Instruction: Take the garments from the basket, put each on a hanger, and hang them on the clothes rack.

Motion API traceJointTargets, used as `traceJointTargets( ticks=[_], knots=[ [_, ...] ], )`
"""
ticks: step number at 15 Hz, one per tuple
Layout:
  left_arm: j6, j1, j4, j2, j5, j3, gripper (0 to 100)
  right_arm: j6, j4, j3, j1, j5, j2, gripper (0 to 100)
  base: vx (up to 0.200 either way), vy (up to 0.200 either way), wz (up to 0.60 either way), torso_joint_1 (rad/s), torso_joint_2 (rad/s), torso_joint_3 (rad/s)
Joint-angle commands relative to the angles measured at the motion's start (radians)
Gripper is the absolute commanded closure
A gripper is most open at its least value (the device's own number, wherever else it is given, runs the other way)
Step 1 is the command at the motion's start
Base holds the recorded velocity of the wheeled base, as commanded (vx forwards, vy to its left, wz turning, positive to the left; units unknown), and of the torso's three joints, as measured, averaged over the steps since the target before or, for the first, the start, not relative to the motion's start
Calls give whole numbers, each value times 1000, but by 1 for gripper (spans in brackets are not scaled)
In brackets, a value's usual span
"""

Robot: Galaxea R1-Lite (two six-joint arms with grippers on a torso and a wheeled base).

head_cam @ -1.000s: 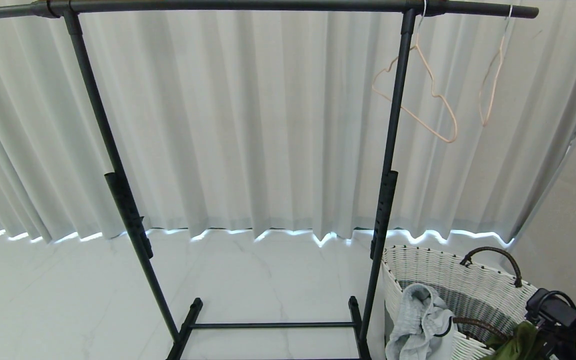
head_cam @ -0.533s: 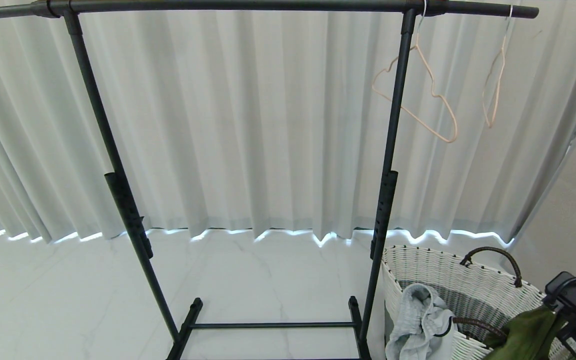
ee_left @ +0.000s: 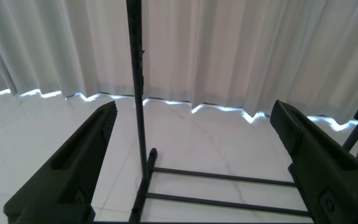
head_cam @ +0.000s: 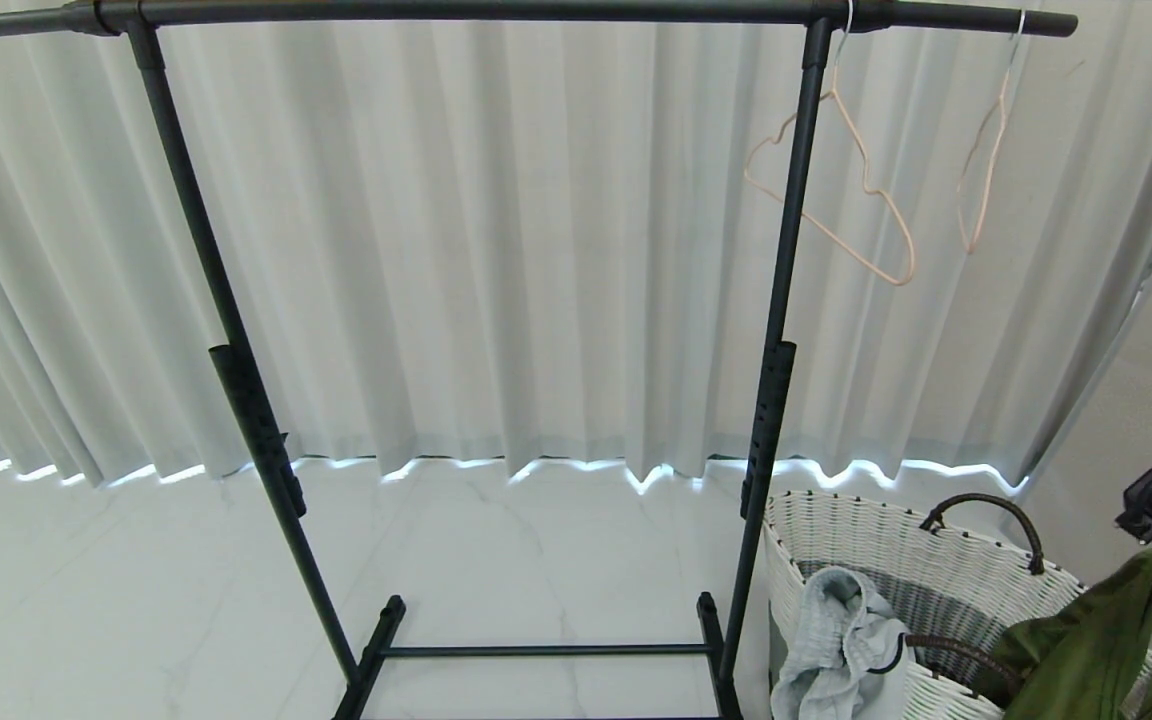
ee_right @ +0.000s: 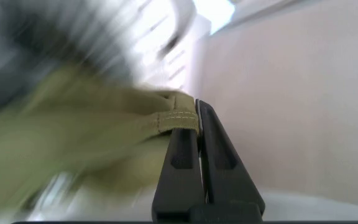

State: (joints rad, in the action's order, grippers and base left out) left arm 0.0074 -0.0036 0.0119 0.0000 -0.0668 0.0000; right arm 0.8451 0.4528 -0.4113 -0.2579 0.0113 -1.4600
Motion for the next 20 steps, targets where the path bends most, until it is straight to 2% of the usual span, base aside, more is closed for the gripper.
traceJointTargets(
  ticks=[1,2,3,5,6,9,13,19,20],
  knots=[
    [0,1,0,0,-1,0,0,-3,-664,-435,6,-5,277,100,0,0,0,0,0,0],
    [0,-1,0,0,-1,0,0,-23,-882,-538,6,-5,328,100,0,0,0,0,0,0],
    [-1,1,0,0,-1,0,0,-51,-1013,-610,6,-5,365,100,0,0,0,0,0,0],
    [0,1,0,0,-1,0,0,-70,-1117,-681,8,-5,403,100,0,0,0,0,0,0],
    [0,1,0,0,-1,0,0,-70,-1131,-698,11,-2,429,100,0,0,0,0,0,0],
    [0,-1,0,0,-1,0,0,-77,-1137,-676,104,24,487,100,-200,0,0,7,5,2],
    [0,-1,0,0,-1,0,0,-77,-1137,-663,138,27,518,100,-200,0,0,0,4,2],
    [2,-1,0,2,1,0,0,-75,-1135,-663,190,22,520,100,0,0,0,0,0,0],
    [0,-1,0,2,1,0,0,-74,-1135,-663,190,22,520,100,0,200,0,-2,2,2]
  ],
)
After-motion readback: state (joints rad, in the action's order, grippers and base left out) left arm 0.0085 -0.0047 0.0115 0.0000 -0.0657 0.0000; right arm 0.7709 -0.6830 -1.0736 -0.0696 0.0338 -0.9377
